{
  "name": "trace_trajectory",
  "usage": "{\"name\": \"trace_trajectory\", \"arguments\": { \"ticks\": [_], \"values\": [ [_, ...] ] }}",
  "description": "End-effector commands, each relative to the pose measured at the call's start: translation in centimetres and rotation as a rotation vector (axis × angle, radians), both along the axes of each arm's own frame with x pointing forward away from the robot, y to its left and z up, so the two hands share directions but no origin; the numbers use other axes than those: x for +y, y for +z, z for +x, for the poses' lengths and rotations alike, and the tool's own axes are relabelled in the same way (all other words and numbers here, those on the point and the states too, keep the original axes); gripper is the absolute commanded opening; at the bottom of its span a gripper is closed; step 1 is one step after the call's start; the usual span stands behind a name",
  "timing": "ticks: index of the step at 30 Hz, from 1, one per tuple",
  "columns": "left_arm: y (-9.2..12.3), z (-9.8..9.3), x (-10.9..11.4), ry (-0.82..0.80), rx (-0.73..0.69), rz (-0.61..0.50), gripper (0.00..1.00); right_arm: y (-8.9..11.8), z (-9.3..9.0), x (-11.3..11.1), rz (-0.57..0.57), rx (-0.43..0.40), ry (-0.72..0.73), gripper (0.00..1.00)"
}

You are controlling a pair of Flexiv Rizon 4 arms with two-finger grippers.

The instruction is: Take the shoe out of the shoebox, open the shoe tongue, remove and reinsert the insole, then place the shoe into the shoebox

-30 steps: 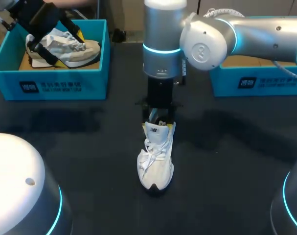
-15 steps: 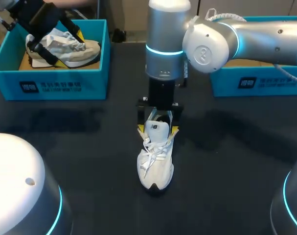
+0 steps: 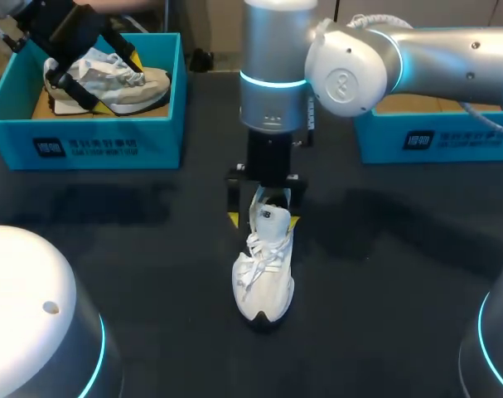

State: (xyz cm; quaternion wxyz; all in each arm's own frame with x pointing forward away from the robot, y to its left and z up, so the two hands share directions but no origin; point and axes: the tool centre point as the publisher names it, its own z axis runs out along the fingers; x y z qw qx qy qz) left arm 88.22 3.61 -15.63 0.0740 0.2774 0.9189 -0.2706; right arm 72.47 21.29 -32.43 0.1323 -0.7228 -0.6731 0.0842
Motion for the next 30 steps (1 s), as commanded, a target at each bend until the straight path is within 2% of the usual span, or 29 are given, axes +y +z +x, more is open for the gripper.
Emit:
{"name": "trace_trajectory", "arguments": {
  "ticks": [1,8,11,17,26,27,28,30],
  "values": [
    [0.0,0.1,0.0,-0.002,0.002,0.003,1.0,0.5,-0.6,0.1,-0.001,0.002,-0.007,1.0],
    [0.0,0.1,0.0,-0.002,0.002,0.003,1.0,2.3,-2.3,0.2,-0.05,0.013,-0.043,1.0],
    [0.0,0.1,0.0,-0.002,0.002,0.003,1.0,2.4,-3.0,-0.4,-0.084,0.0,-0.069,1.0],
    [0.0,0.1,0.0,-0.002,0.002,0.003,1.0,3.0,-3.7,-0.4,-0.075,0.014,-0.081,1.0],
    [0.0,0.1,0.0,-0.002,0.002,0.003,1.0,5.1,-7.3,1.7,-0.087,0.02,-0.137,1.0],
    [0.0,0.1,0.0,-0.002,0.002,0.003,1.0,5.2,-7.6,1.8,-0.088,0.02,-0.141,0.84],
    [0.0,0.1,0.0,-0.002,0.002,0.003,1.0,5.2,-7.6,2.0,-0.088,0.019,-0.142,0.52],
    [0.0,0.1,0.0,-0.002,0.002,0.003,1.0,5.2,-7.6,2.3,-0.088,0.017,-0.143,0.41]
  ]
}}
